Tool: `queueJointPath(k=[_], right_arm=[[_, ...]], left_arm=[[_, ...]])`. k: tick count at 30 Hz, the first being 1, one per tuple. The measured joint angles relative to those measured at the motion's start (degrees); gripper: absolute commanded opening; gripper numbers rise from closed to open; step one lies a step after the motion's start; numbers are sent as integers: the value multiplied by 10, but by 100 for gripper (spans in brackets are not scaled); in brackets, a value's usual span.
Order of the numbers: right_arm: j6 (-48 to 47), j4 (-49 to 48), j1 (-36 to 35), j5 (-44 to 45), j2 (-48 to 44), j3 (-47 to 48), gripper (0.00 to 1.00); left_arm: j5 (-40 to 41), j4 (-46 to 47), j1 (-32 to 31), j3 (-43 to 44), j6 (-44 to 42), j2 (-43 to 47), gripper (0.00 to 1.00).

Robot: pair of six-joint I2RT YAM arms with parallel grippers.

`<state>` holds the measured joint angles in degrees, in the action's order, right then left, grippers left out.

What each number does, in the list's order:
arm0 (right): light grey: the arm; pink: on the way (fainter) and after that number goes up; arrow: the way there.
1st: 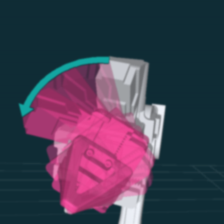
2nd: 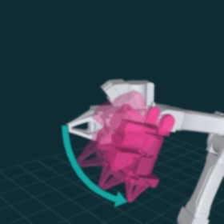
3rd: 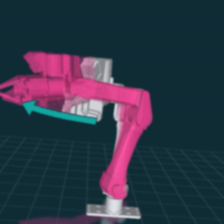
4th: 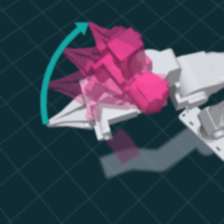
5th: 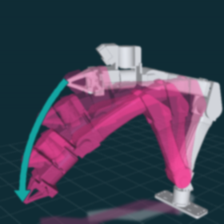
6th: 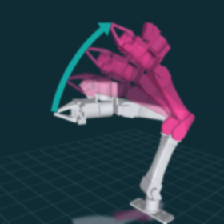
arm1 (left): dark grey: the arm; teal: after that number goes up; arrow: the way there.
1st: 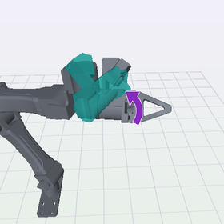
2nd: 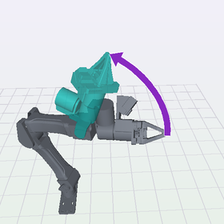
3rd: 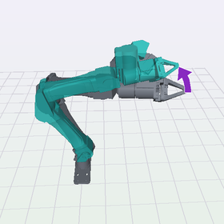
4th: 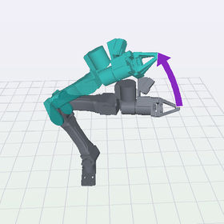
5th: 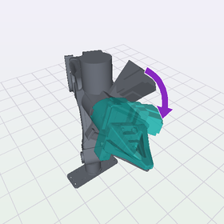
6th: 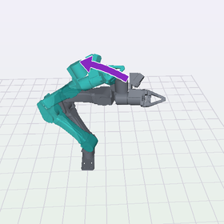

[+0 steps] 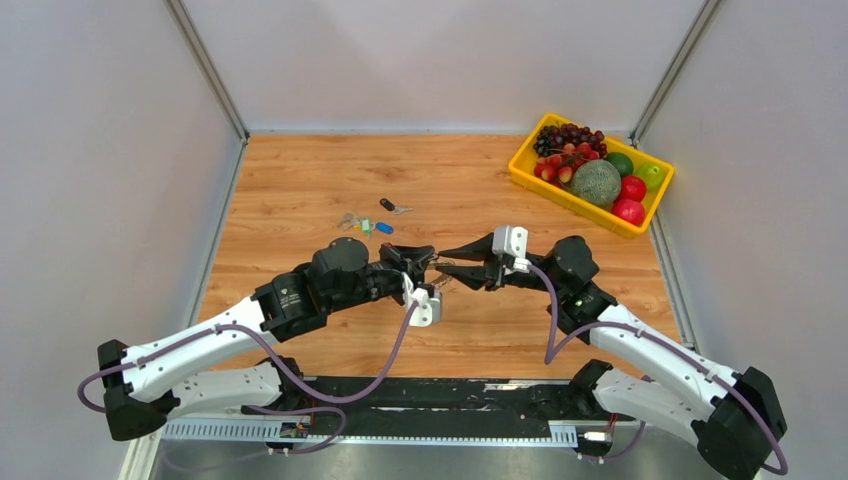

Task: Remove the keys from the keyring

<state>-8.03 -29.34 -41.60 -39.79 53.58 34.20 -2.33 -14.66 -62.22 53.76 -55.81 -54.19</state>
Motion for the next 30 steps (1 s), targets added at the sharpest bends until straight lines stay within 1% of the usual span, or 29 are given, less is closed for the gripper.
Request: queueJointPath(k=[11,18,26,28,30], right_arm=[[-10,30,0,-8,-22,0,30],[-10,33,0,-19,-5,0,27],[-8,29,0,-28,15,5,25],[-8,24,0,-28,16,5,23],[-7,21,0,-29,16,5,16]], left_arm=[[0,-1,0,0,0,10,0],[-2,-1,0,0,2,10,0],[-3,-6,0,0,2,11,0],[-3,-7,0,0,2,11,0],[-4,-8,0,0,2,11,0]])
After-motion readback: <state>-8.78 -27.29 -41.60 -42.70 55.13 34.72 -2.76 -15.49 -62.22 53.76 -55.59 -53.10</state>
